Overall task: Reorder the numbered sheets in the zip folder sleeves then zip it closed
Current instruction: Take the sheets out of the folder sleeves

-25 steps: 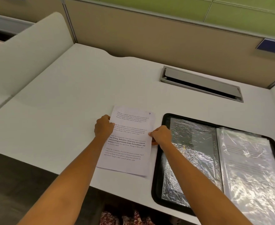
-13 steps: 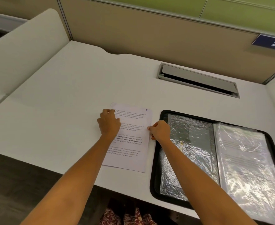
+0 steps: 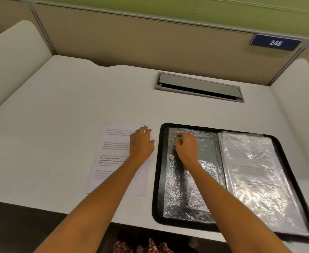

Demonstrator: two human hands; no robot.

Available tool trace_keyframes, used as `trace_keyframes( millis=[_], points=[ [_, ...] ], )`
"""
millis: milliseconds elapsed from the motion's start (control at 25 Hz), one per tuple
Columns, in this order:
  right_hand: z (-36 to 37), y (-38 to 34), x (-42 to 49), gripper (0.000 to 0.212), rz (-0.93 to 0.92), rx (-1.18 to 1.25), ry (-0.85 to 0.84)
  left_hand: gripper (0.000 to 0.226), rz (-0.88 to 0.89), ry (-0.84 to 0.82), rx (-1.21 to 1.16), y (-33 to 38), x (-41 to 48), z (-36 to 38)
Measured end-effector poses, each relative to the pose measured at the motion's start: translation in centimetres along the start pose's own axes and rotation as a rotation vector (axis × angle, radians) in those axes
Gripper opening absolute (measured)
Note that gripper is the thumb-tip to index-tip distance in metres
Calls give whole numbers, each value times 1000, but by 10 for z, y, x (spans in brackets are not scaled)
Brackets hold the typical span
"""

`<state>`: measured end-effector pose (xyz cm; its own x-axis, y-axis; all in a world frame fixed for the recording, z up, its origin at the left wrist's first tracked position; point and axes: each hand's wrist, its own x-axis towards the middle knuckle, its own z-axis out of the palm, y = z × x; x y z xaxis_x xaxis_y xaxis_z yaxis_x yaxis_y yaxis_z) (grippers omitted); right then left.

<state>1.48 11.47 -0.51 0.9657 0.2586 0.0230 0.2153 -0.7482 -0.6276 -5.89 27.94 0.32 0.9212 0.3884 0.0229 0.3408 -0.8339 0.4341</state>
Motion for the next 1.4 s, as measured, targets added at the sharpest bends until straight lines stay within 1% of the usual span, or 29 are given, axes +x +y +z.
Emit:
trace_keyframes(
  millis=[200, 400, 520, 640, 760, 840, 960, 1040, 1120, 1200, 1280, 1400],
  points=[
    [-49, 56, 0, 28, 23, -62, 40, 49, 175, -47, -23, 68, 8, 26],
    [-96, 121, 3, 37, 96, -151, 11, 50, 294, -142, -21, 137, 10, 57],
    [-124, 156, 5, 41, 111, -191, 9, 55, 359, -224, -1, 177, 10, 76],
    [-150, 192, 10, 44, 125, -243, -19, 65, 421, -295, 18, 210, 11, 99],
    [-174, 224, 21, 47, 128, -305, -36, 74, 420, -376, 79, 237, 12, 123],
    [-189, 240, 30, 56, 141, -349, -75, 78, 421, -401, 131, 251, 12, 134],
    [-204, 259, 42, 79, 163, -444, -160, 80, 428, -425, 202, 263, 12, 148],
    [-206, 266, 44, 87, 180, -468, -210, 80, 413, -438, 232, 265, 12, 155],
    [-207, 268, 43, 85, 187, -442, -223, 79, 407, -438, 238, 266, 10, 160],
    [-206, 269, 41, 75, 147, -453, -186, 79, 407, -437, 239, 266, 8, 161],
    [-205, 268, 37, 60, 85, -469, -92, 78, 411, -445, 236, 267, 8, 161],
    [-204, 259, 33, 38, 24, -435, 100, 78, 405, -447, 223, 267, 10, 159]
  ],
)
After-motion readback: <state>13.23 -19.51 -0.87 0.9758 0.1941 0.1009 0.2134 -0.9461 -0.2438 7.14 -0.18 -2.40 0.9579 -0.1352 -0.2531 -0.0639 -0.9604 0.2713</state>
